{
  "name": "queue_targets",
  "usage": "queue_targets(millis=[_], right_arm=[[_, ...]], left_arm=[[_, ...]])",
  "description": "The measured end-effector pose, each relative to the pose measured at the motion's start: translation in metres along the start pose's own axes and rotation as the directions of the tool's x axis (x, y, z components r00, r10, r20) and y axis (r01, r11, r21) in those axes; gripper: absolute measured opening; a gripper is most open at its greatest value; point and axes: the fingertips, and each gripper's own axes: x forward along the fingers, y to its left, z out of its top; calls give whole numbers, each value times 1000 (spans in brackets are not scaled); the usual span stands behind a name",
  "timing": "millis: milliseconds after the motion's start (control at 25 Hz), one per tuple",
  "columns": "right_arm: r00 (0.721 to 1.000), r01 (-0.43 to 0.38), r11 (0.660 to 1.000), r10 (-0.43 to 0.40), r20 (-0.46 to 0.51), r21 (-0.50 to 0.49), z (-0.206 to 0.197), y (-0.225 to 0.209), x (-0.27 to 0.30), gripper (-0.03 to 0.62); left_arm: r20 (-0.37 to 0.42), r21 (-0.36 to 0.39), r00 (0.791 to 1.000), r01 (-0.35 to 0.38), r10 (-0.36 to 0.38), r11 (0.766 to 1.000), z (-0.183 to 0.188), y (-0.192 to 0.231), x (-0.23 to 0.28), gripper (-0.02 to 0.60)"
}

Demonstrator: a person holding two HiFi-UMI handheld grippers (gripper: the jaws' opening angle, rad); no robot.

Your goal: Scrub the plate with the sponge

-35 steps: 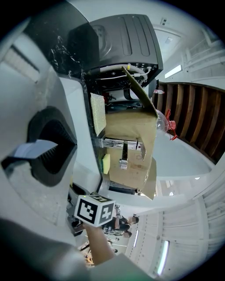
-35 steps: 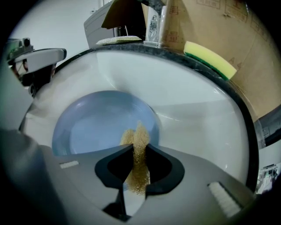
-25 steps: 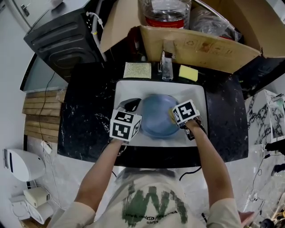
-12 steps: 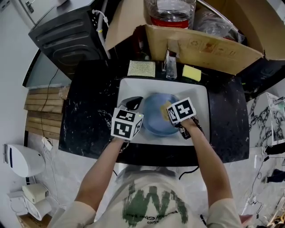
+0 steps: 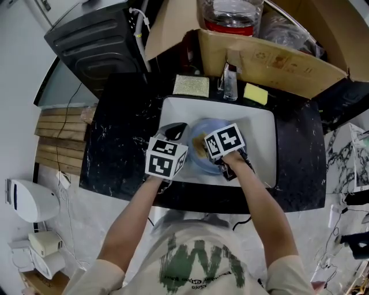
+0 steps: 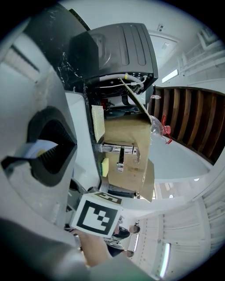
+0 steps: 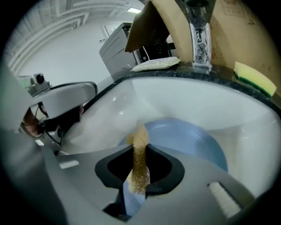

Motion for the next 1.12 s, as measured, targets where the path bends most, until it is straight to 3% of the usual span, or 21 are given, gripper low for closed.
queue_targets(millis=[360, 1120], right_arm=[[997, -34, 999, 34, -69, 4, -20, 15, 16, 72], [984, -25, 999, 20, -174, -29, -60, -10, -4, 72]], left_arm=[[-7, -3, 1000, 1, -1, 1000, -6, -1, -3, 2], [-18, 11, 999, 31, -31, 999, -9, -16, 2, 2]])
